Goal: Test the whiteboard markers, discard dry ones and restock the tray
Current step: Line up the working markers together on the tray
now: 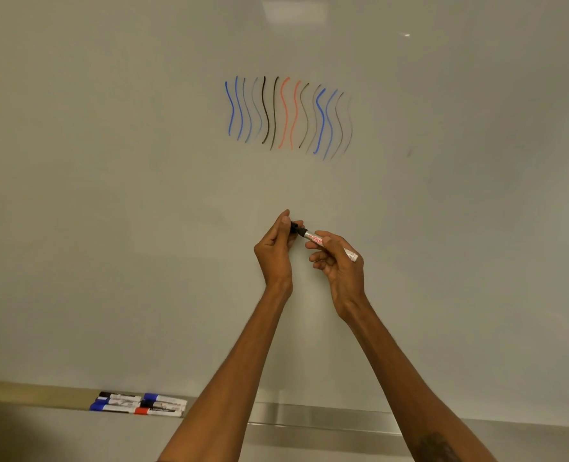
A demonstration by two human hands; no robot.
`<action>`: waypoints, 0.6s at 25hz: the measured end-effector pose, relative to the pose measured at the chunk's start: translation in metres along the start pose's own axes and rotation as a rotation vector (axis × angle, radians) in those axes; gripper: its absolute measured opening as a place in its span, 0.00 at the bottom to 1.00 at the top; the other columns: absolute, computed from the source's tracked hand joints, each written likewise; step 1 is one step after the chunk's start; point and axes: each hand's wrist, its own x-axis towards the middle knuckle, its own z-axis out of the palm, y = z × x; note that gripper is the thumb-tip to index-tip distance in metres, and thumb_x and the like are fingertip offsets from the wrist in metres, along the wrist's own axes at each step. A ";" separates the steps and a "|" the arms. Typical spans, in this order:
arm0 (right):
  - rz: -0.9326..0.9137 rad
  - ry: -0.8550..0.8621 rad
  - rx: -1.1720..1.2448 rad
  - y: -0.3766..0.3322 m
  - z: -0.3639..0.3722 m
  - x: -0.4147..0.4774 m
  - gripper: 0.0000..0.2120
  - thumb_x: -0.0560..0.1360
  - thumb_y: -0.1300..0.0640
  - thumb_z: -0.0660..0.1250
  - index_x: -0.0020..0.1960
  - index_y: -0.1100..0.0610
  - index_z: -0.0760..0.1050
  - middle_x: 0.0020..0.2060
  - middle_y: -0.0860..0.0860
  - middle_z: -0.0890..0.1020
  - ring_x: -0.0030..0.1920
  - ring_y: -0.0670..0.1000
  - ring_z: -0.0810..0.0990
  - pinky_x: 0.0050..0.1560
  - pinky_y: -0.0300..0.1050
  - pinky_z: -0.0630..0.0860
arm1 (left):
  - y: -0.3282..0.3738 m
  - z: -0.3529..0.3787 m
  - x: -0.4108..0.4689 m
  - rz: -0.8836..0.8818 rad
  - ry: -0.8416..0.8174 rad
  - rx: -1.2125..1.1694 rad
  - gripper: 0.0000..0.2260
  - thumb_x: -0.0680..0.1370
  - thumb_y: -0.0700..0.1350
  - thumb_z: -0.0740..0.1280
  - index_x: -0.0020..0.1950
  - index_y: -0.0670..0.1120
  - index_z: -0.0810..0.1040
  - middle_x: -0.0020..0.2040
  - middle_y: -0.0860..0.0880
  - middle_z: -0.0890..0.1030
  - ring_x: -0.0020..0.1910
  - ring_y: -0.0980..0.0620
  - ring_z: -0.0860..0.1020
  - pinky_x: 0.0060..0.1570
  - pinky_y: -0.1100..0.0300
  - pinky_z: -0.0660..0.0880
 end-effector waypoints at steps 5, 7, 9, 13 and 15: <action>-0.003 -0.028 -0.065 0.013 0.008 -0.008 0.10 0.79 0.59 0.66 0.59 0.59 0.80 0.49 0.59 0.85 0.41 0.55 0.83 0.45 0.46 0.81 | -0.004 -0.015 -0.009 -0.011 0.033 0.027 0.09 0.81 0.46 0.66 0.56 0.48 0.84 0.47 0.45 0.86 0.51 0.47 0.84 0.57 0.53 0.80; 0.021 -0.024 -0.044 0.020 0.014 -0.011 0.09 0.78 0.59 0.68 0.57 0.60 0.80 0.48 0.60 0.85 0.44 0.57 0.84 0.46 0.46 0.82 | -0.003 -0.023 -0.010 -0.022 0.067 0.025 0.08 0.81 0.47 0.65 0.53 0.49 0.85 0.47 0.44 0.86 0.51 0.47 0.84 0.55 0.54 0.80; 0.047 -0.011 -0.007 0.027 0.019 -0.015 0.09 0.77 0.60 0.69 0.56 0.61 0.80 0.48 0.62 0.85 0.46 0.59 0.85 0.49 0.47 0.83 | -0.004 -0.033 -0.011 -0.040 0.095 0.018 0.08 0.81 0.47 0.66 0.51 0.49 0.85 0.46 0.44 0.86 0.50 0.46 0.84 0.54 0.55 0.80; 0.077 -0.019 0.030 0.048 0.033 -0.022 0.09 0.77 0.62 0.69 0.55 0.64 0.80 0.48 0.63 0.85 0.48 0.61 0.85 0.50 0.47 0.83 | -0.006 -0.060 -0.010 -0.075 0.150 0.017 0.08 0.80 0.45 0.67 0.51 0.45 0.85 0.46 0.43 0.86 0.49 0.45 0.84 0.54 0.53 0.80; 0.110 -0.017 0.073 0.061 0.042 -0.027 0.10 0.77 0.62 0.68 0.56 0.65 0.80 0.48 0.64 0.85 0.49 0.62 0.85 0.51 0.48 0.83 | -0.008 -0.073 -0.010 -0.078 0.161 0.030 0.08 0.80 0.45 0.68 0.52 0.44 0.85 0.46 0.42 0.86 0.49 0.45 0.84 0.55 0.52 0.80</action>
